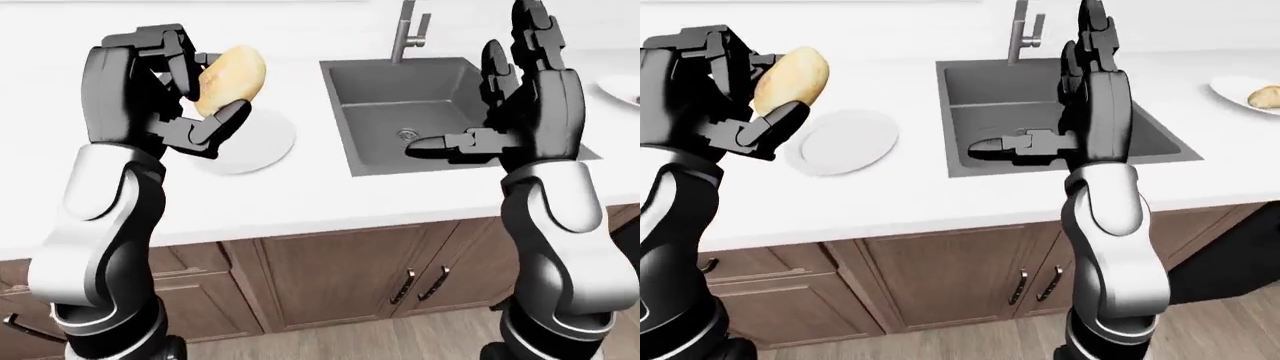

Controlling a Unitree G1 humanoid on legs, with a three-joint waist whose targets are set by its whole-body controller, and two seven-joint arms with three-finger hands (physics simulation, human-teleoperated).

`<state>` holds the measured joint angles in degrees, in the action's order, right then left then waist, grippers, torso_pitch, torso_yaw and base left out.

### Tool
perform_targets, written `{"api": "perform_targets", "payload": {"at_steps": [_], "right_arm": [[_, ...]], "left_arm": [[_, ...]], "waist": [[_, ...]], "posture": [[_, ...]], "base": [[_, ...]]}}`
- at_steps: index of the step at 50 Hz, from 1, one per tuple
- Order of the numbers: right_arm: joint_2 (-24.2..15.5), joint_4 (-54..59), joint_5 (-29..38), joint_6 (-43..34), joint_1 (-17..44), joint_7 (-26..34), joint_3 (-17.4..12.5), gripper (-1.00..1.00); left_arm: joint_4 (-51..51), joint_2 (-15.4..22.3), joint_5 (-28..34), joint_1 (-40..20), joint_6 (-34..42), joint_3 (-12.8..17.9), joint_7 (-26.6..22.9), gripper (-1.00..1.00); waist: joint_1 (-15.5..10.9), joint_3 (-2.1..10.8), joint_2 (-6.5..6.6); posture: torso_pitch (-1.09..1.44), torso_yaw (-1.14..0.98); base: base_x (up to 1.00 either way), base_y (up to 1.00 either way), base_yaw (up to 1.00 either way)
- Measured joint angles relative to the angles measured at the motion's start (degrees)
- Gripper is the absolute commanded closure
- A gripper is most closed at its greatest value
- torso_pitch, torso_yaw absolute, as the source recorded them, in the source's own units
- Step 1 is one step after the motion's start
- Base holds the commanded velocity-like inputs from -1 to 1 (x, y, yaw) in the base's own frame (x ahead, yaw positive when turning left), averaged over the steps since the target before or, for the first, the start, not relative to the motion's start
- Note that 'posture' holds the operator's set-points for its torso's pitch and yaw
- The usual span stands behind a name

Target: Place the pastries on the plates.

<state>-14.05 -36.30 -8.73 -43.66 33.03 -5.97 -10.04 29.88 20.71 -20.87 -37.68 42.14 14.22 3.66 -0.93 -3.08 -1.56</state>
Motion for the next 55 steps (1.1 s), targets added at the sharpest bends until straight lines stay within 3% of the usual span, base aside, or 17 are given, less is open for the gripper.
{"api": "perform_targets", "payload": {"at_steps": [11, 19, 22, 26, 28, 31, 33, 35, 37, 44, 55], "right_arm": [[1.1, 1.3, 2.5, 0.3, -0.9, 1.4, 0.6, -1.00], [0.9, 0.6, 3.0, 0.9, -1.4, 1.1, 0.2, -1.00], [1.0, 0.7, 3.3, 0.6, -1.9, 1.6, 0.2, -1.00], [0.9, -0.5, 3.6, 1.5, -2.2, 1.8, -0.5, -1.00], [1.2, -0.9, 3.5, 1.8, -2.1, 1.9, -0.3, -1.00], [1.3, -0.5, 3.1, 2.2, -1.9, 2.1, 0.3, -1.00], [1.3, 0.3, 3.0, 2.2, -1.5, 2.1, 0.3, -1.00], [1.2, 0.7, 2.8, 2.0, -1.5, 1.8, -0.1, -1.00], [0.9, 0.5, 2.7, 1.6, -2.1, 1.6, -0.6, -1.00], [0.9, 0.6, 2.6, 2.0, -2.1, 1.2, -0.5, -1.00], [1.4, 0.7, 2.3, 3.0, -2.6, 1.4, -0.2, -1.00]], "left_arm": [[0.6, -0.3, -0.1, 1.5, -0.4, -0.2, -0.6, 1.00], [1.2, -0.4, -0.3, 2.0, -0.5, 0.0, -0.6, 1.00], [0.8, -0.4, -0.2, 2.1, 0.3, -0.3, -0.6, 1.00], [2.5, -0.3, -0.4, 1.6, -0.3, -0.4, -0.8, 1.00], [2.5, -0.1, -0.2, 1.4, -0.7, 0.0, -0.8, 1.00], [1.6, -0.1, 0.4, 1.2, -0.8, 0.4, -0.6, 1.00], [1.0, 0.1, 0.6, 0.6, -0.6, 0.3, -0.5, 1.00], [0.8, 0.1, 0.7, 0.4, -0.5, 0.1, -0.5, 1.00], [0.7, -0.3, 0.6, 0.8, 0.3, -0.5, -0.7, 1.00], [0.7, -0.2, 0.6, 0.3, 0.6, -0.8, -1.1, 1.00], [0.7, -0.3, 1.2, 1.2, 0.1, -0.5, -1.3, 1.00]], "waist": [[0.6, 0.76, 1.66], [0.8, 0.67, 1.86], [0.9, -1.09, 2.82], [1.2, -0.55, 4.90], [0.7, -0.14, 4.31], [0.9, 0.05, 4.89], [1.1, -0.33, 3.46], [0.9, -0.66, 0.98], [0.8, -1.11, 1.29], [1.0, 0.42, 2.25], [1.0, 0.47, 2.01]], "posture": [[0.00, 0.00], [0.00, 0.00], [0.00, 0.00], [0.00, 0.00], [0.00, 0.00], [0.00, 0.00], [0.00, 0.00], [0.00, 0.00], [0.00, 0.00], [0.00, 0.00], [0.00, 0.00]], "base": [[0.01, 0.00, 0.00], [0.07, 0.00, 0.00], [0.47, 0.00, 0.00], [0.41, 0.00, 0.00], [0.25, 0.00, 0.00], [0.00, 0.00, 0.00], [0.00, 0.00, 0.00], [0.00, 0.00, 0.00], [0.00, 0.00, 0.00], [0.00, 0.00, 0.00], [0.00, 0.00, 0.00]]}}
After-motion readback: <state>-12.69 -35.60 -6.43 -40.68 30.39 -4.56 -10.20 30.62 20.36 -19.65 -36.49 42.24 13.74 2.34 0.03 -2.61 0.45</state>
